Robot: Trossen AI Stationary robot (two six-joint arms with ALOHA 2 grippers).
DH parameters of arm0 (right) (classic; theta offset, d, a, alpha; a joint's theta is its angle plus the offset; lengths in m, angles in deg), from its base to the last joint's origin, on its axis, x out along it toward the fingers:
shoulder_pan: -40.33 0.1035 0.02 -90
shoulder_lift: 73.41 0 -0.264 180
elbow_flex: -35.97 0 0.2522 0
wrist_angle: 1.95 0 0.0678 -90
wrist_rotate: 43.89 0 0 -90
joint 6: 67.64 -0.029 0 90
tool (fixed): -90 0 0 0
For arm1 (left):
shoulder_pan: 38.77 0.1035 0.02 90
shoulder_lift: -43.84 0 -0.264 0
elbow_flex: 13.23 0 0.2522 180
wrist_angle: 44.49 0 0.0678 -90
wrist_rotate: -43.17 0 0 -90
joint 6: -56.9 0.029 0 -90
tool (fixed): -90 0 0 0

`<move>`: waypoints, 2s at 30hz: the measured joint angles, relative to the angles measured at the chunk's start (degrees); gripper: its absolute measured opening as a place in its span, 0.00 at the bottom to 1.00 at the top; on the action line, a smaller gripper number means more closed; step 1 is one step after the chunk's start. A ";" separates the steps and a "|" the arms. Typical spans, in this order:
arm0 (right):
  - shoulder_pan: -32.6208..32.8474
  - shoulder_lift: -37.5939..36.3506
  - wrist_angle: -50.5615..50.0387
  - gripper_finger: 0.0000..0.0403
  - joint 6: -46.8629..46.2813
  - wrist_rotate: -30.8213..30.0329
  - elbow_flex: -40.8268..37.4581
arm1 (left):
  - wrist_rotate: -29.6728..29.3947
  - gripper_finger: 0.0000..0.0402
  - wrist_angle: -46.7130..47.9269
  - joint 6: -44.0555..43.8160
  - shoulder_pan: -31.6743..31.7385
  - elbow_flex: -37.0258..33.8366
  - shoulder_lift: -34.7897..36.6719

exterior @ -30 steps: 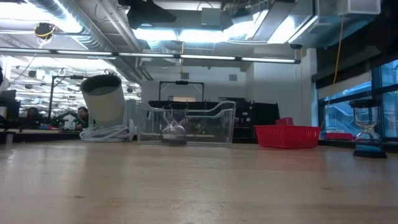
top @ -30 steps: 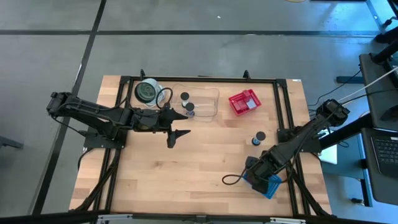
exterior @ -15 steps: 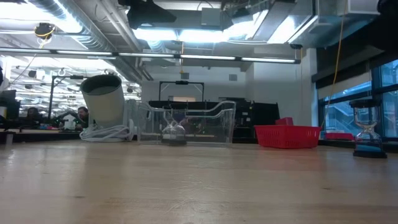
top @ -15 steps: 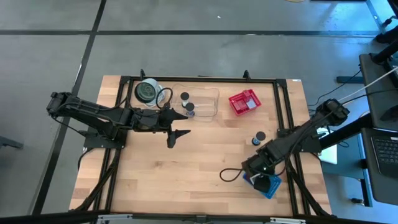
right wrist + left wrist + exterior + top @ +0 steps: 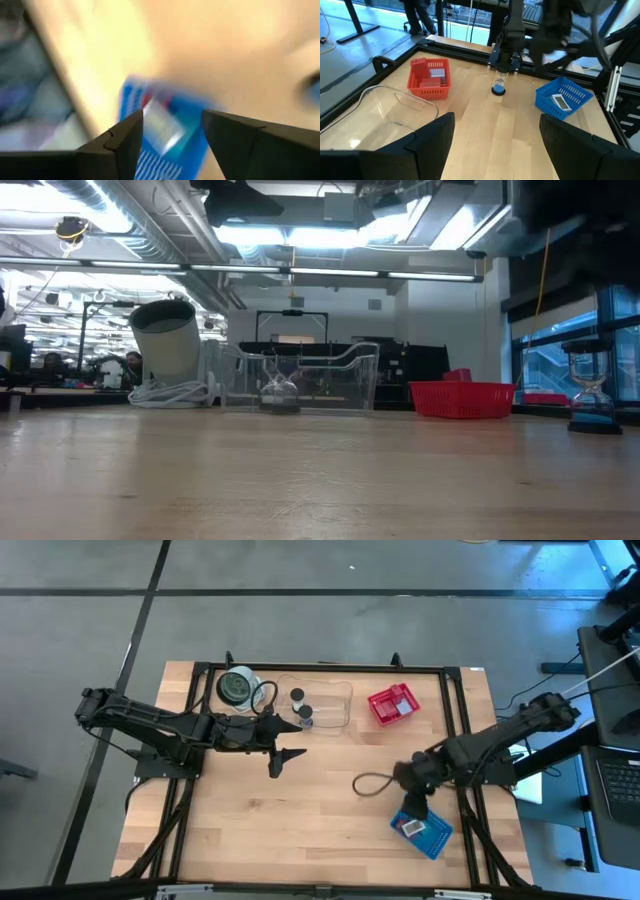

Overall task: Pick & Place Office items
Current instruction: Put the light blue hourglass into the transparent bin

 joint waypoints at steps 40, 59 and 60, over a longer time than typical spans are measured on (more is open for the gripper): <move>-14.27 0.06 -15.15 0.88 -6.90 -16.84 -7.71 | 2.62 0.72 0.50 -0.50 -0.02 0.00 0.00; -14.22 0.05 -12.06 0.55 -2.60 -14.67 -6.25 | 2.60 0.72 0.50 -0.50 0.00 0.00 0.00; -14.22 0.04 -12.09 0.54 -2.60 -14.49 -6.25 | 2.60 0.72 0.50 -0.50 0.00 0.00 0.00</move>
